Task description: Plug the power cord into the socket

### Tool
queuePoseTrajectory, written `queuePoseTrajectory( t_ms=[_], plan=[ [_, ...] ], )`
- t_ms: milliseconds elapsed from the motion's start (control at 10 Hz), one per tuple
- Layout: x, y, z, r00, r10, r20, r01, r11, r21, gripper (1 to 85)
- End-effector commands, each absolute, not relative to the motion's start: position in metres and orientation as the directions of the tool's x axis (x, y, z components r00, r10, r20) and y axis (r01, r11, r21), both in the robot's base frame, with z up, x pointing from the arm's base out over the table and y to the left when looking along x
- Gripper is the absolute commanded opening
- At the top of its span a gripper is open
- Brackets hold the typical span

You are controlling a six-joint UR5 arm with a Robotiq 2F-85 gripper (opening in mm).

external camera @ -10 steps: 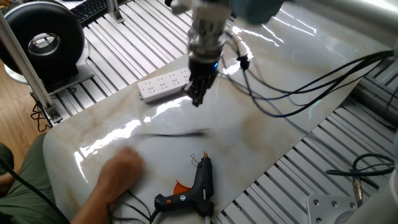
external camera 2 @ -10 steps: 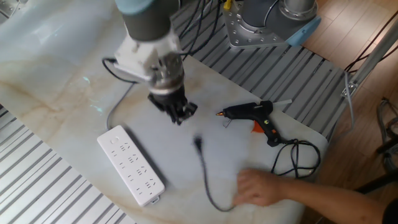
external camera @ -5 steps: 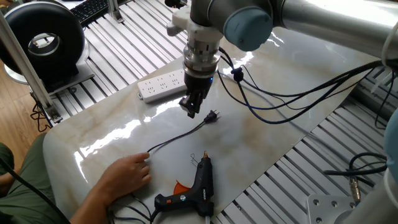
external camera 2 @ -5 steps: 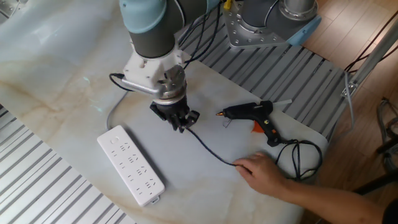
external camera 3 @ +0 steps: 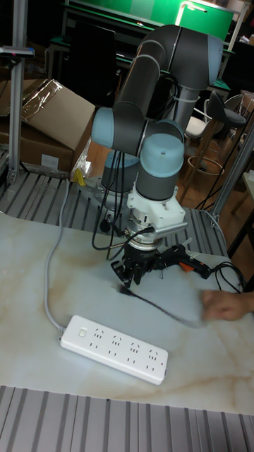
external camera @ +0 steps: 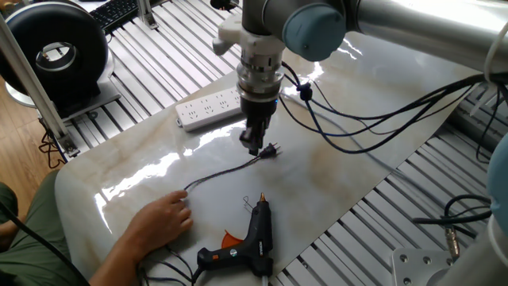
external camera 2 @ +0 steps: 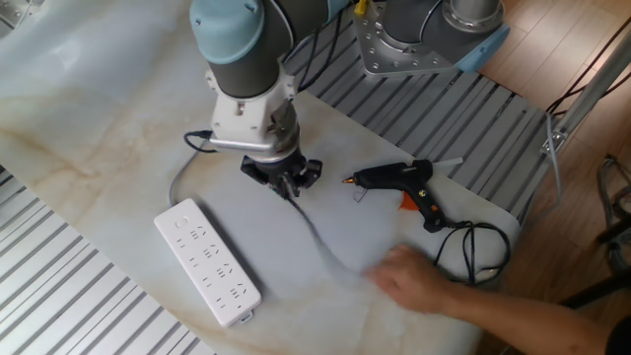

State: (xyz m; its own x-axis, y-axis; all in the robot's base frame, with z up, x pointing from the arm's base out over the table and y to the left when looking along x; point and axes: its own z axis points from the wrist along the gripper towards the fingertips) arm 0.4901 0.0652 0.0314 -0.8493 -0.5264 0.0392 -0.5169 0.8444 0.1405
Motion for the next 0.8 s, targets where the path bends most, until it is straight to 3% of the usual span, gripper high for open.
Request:
queuePoseTrajectory(
  t_ms=[0,200,700],
  plan=[
    [0.488,0.061,0.032,-0.703,-0.711,0.019,-0.701,0.698,0.144,31.3],
    [0.495,0.064,0.023,-0.631,-0.776,-0.022,-0.772,0.625,0.119,36.7],
    [0.508,0.071,0.021,-0.597,-0.799,-0.069,-0.801,0.591,0.089,37.3]
  ],
)
